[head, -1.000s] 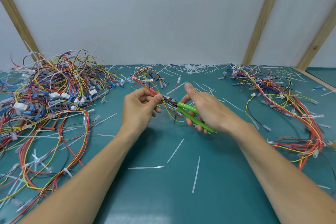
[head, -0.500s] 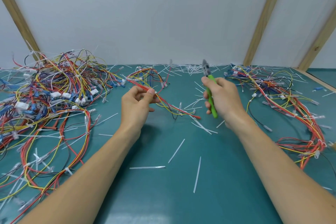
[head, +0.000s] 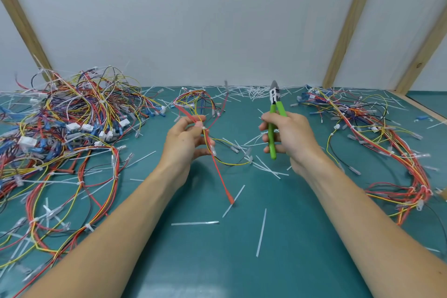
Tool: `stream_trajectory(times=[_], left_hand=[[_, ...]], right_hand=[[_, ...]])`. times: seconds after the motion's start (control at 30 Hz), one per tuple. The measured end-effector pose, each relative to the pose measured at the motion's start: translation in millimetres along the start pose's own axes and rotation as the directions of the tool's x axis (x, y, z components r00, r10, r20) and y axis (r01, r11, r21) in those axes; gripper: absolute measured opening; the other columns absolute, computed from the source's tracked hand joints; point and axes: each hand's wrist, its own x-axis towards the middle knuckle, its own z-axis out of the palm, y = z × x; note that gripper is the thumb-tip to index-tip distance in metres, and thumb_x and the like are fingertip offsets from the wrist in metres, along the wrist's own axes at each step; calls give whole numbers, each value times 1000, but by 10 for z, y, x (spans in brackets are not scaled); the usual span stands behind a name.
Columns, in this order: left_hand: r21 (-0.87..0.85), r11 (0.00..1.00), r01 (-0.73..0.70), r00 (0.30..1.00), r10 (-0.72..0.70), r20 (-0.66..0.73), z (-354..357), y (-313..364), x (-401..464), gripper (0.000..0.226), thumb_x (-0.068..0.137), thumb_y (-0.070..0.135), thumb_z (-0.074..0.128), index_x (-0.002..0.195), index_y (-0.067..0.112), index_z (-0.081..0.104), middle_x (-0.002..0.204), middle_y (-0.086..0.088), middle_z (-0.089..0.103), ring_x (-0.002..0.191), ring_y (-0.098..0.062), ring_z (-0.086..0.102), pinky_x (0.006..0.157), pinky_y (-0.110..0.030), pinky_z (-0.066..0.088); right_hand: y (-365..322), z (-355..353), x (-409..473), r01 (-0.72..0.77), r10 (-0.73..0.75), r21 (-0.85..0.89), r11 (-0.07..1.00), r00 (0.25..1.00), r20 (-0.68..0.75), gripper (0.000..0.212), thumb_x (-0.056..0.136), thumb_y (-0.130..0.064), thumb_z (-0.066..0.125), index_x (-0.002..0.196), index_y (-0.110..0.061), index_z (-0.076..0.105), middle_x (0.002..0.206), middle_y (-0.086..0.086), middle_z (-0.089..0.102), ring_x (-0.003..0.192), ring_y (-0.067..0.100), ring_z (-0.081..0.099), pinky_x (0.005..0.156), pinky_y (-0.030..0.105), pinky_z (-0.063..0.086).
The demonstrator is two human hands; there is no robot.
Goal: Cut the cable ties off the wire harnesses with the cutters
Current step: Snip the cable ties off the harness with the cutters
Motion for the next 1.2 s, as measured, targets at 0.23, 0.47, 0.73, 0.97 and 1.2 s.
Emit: stream_trajectory(times=[0.23, 0.47, 0.73, 0.97, 1.2], left_hand=[[178, 982, -70, 968, 23, 251, 51, -23, -115, 14, 93, 20, 69, 102, 12, 63, 83, -8, 75, 72, -21, 73, 52, -28, 54], [278, 952, -132, 919, 13, 395, 88, -34, -149, 10, 89, 22, 74, 91, 15, 67, 85, -12, 77, 64, -21, 71, 54, -28, 50], [377, 874, -308, 869, 97, 485, 154, -98, -216, 7, 93, 23, 71, 88, 26, 75, 69, -6, 74, 47, -20, 57, 49, -21, 42], [411, 899, -152, 949, 17, 314, 91, -31, -154, 26, 89, 25, 67, 67, 13, 70, 59, -2, 68, 45, -15, 56, 43, -18, 35], [249, 968, -23, 985, 65, -163, -23, -30, 6, 16, 94, 8, 52, 95, 12, 68, 72, 1, 67, 53, -9, 61, 45, -23, 40]], right_hand=[[-52, 62, -119, -19, 24, -29, 999, 986, 163, 15, 82, -11, 77, 85, -15, 63, 92, 24, 71, 53, 14, 53, 47, 28, 51], [-9, 93, -129, 3, 10, -54, 999, 970, 245, 13, 91, -19, 75, 89, -15, 63, 86, 4, 79, 54, 11, 56, 48, 29, 54], [7, 107, -167, 56, -34, -73, 996, 963, 268, 18, 86, 0, 77, 93, -7, 61, 73, 10, 59, 55, 16, 51, 49, 32, 51], [-33, 67, -142, -17, 1, 48, 999, 954, 298, 22, 88, 9, 58, 90, -12, 58, 69, -3, 67, 51, 11, 50, 43, 24, 47], [-57, -54, -126, -135, 82, 58, 989, 836, 543, 18, 79, -2, 45, 88, -14, 54, 68, 4, 54, 48, 13, 40, 45, 25, 43]])
